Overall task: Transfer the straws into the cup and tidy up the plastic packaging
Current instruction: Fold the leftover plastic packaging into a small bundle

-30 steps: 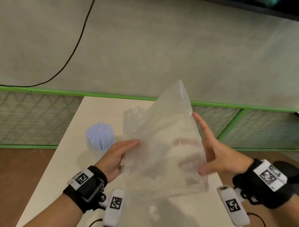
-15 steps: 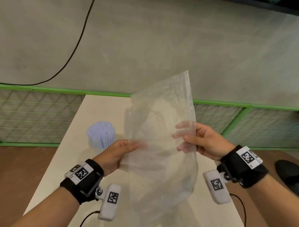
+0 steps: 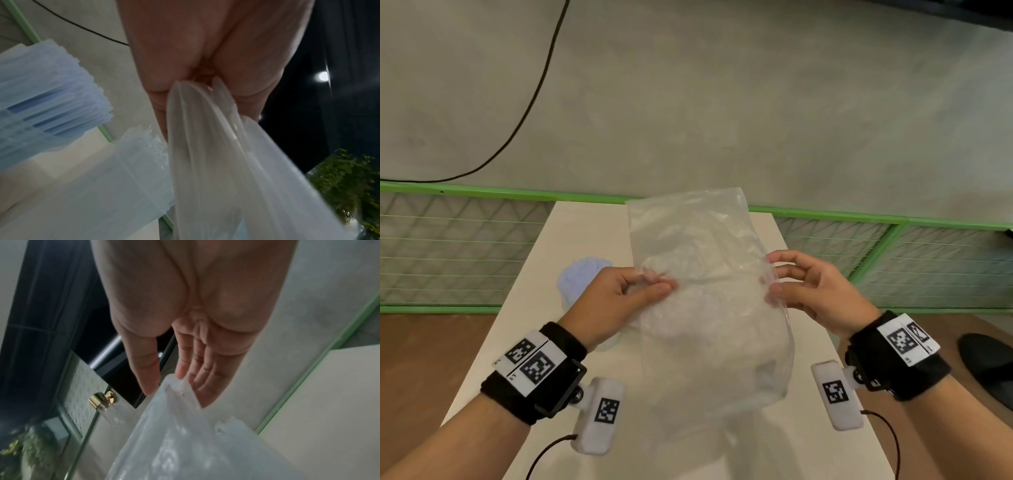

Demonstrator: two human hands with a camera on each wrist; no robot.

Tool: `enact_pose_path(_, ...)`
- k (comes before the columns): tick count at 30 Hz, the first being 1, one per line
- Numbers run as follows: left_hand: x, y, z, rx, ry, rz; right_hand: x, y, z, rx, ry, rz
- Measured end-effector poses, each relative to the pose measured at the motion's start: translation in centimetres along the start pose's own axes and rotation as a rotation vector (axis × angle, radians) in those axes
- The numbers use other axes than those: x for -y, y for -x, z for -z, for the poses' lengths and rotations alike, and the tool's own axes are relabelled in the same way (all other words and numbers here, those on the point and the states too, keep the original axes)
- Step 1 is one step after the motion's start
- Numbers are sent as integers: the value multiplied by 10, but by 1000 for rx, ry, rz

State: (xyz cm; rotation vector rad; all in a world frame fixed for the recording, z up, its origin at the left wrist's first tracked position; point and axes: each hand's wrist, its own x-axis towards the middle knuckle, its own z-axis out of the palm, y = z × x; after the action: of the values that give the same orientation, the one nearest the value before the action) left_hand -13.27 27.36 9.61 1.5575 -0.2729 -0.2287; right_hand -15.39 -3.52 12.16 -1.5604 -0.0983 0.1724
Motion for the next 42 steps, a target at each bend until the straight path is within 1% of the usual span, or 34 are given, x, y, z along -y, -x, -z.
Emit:
enact_pose_path(5, -8, 1, 1, 14, -87, -63, -9, -9, -6, -14, -78, -118)
enact_pose_path(10, -10, 1, 10, 37, -138, -78, -10, -14, -13, 68, -81, -222)
enact_pose_path(15, -14, 4, 15, 53, -215, -94, -7, -15, -20, 183, -292, -224)
enact_pose_path(17, -16, 5, 19, 52, -232, -81, -7, -15, -22, 189, -337, -203)
enact_pose_path(20, -17, 5, 26, 33, -254, -66, -5, -20, -23, 194, -323, -166)
enact_pose_path(23, -21, 6, 30, 48, -298, -75, -4, -24, -32, 241, -248, -222)
enact_pose_path(25, -23, 5, 31, 71, -350, -95, -6, -27, -38, 264, -256, -248)
enact_pose_path(28, -23, 5, 37, 71, -379, -116, -5, -31, -41, 228, -268, -209)
enact_pose_path(31, -24, 6, 45, 28, -274, -98, 4, -31, -39, 157, -269, -175)
enact_pose_path(33, -24, 7, 49, 8, -196, -87, 7, -30, -40, 140, -274, -131)
enact_pose_path(36, -20, 14, 51, 64, -31, -33, 7, -35, -43, 50, -270, -18)
enact_pose_path(38, -12, 17, 49, 105, 16, -5, 6, -40, -44, -1, -243, 29)
enact_pose_path(42, -8, 12, 49, -9, 66, 10, 11, -42, -43, -37, -216, 65)
